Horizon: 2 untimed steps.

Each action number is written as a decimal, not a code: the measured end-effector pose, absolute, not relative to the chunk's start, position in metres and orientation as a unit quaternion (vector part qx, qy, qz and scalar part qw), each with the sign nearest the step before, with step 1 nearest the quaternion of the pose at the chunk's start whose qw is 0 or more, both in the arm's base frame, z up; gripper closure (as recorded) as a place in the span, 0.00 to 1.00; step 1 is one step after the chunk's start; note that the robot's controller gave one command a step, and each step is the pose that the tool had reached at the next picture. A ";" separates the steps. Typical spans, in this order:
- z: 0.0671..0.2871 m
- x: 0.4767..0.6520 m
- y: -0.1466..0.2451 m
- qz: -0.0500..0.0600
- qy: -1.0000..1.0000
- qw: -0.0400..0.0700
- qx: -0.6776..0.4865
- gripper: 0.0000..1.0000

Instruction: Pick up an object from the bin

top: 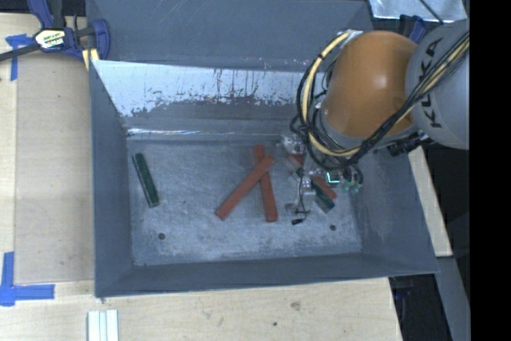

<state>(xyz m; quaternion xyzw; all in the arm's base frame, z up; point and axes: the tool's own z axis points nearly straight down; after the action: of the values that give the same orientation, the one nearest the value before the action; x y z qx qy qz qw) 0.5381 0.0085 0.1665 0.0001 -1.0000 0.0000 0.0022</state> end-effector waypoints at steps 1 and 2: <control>0.096 0.525 0.048 -0.001 -0.967 0.000 0.256 0.00; 0.072 0.577 0.034 0.000 -0.932 -0.001 0.363 0.00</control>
Offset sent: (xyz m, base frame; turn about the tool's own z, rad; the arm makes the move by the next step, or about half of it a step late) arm -0.0132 0.0391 -0.0695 -0.5186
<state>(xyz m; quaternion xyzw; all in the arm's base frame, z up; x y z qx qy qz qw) 0.5772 0.0344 0.0716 0.3632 -0.9317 -0.0002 -0.0014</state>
